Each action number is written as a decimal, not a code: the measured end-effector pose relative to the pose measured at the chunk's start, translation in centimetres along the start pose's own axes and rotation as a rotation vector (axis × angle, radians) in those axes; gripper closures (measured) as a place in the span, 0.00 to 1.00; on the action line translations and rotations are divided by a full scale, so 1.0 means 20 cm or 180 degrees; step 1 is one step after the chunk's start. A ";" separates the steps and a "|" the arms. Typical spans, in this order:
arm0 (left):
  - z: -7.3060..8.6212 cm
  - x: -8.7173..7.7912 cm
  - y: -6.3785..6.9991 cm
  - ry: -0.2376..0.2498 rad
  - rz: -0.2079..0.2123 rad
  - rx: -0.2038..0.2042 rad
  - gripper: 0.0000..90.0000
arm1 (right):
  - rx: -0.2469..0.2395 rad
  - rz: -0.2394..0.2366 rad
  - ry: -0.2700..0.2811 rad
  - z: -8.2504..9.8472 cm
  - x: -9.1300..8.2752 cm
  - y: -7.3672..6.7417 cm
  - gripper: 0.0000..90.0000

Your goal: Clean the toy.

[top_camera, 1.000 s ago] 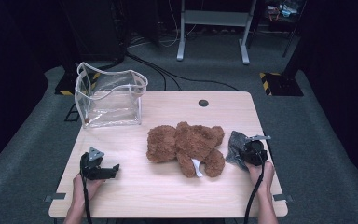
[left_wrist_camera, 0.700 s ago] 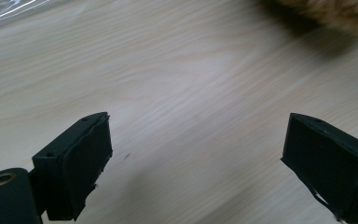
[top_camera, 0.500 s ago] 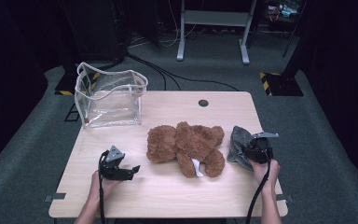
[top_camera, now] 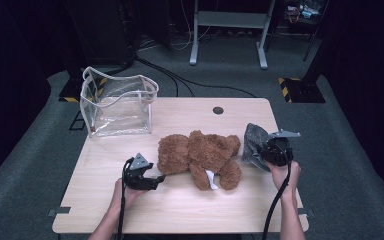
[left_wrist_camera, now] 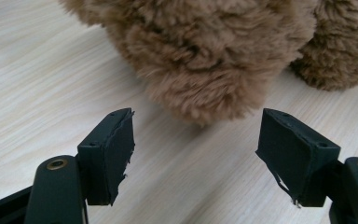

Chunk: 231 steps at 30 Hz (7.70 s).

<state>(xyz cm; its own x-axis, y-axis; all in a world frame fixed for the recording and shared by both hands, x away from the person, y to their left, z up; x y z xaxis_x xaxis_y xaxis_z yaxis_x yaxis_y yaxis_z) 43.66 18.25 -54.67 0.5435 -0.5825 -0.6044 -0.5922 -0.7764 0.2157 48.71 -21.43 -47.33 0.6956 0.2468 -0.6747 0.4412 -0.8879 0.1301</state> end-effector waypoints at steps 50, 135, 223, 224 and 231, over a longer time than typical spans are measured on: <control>-0.08 0.09 0.02 0.0026 0.0037 -0.0003 0.86 | -0.0864 -0.1143 0.0501 -0.66 0.12 -0.90 0.84; -0.08 0.08 0.00 0.0128 0.0089 -0.0048 0.86 | -0.0608 -0.1415 -0.0050 -0.79 0.43 -1.01 0.85; -0.42 0.16 0.10 0.0168 0.0018 0.0398 0.27 | -0.0737 -0.0981 -0.0432 -0.74 0.38 -0.81 0.85; -0.42 0.16 0.10 0.0142 0.0014 0.0395 0.27 | -0.0737 -0.0981 -0.0432 -0.74 0.38 -0.81 0.85; -0.41 0.18 0.09 0.0073 -0.0056 0.0383 0.25 | -0.0661 -0.0972 -0.0679 -0.70 0.45 -0.83 0.86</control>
<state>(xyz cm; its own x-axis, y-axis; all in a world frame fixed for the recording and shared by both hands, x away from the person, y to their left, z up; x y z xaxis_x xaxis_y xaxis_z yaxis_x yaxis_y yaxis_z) 49.35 12.79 -50.21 0.5671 -0.5755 -0.5892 -0.6488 -0.7529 0.1109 55.60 0.93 -45.51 0.3919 0.3812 -0.8373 0.7288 -0.6841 0.0297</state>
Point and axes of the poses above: each handheld gripper's, and its own axes: x roughly forward along the jaws, z roughly out of its underside, y roughly to its right, the point moved 7 cm from there along x, roughly forward along the jaws, and after that the axes turned 11 degrees about -x, right-handed, at the moved point
